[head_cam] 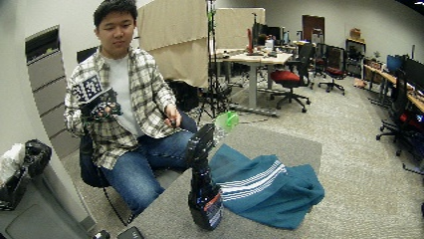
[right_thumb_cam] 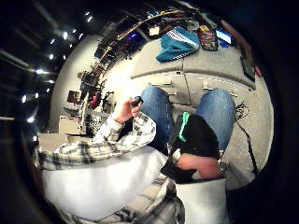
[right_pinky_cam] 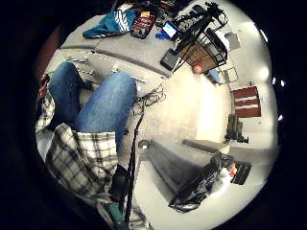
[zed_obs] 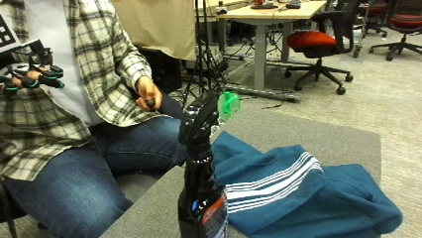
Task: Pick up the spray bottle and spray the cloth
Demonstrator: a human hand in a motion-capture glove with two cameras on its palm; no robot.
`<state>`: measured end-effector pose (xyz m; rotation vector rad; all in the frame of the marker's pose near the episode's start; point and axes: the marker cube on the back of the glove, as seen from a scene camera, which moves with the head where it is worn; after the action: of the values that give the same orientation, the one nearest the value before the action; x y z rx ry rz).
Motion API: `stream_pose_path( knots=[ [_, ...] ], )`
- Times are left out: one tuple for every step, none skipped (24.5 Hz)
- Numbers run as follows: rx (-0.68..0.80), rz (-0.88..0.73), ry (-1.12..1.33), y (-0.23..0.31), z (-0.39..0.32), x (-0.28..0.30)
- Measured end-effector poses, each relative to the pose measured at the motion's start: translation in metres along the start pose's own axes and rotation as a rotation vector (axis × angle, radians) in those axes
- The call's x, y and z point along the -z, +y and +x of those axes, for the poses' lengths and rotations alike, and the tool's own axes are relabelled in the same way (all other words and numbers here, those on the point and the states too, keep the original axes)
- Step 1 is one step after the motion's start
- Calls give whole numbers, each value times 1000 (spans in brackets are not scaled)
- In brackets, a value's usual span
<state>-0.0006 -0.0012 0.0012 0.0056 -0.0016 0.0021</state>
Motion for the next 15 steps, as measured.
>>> stream_pose_path(
  knots=[
    [1,-1,-1,0,0,0],
    [2,-2,-2,0,-1,-1],
    [4,-5,-3,0,-1,-2],
    [6,-7,-5,0,-1,-2],
    [6,-8,-5,-1,0,-3],
    [5,-7,-4,-2,0,-4],
    [4,-5,-3,-3,1,-4],
    [2,-4,-1,-3,1,-5],
    [-1,-4,-1,-3,1,-6],
    [-3,-5,-3,-3,1,-6],
    [-5,-6,-6,-4,2,-6],
    [-7,-8,-9,-4,2,-7],
    [-7,-9,-12,-4,2,-7],
    [-7,-10,-14,-4,2,-7],
    [-7,-10,-15,-5,3,-7]
  ],
)
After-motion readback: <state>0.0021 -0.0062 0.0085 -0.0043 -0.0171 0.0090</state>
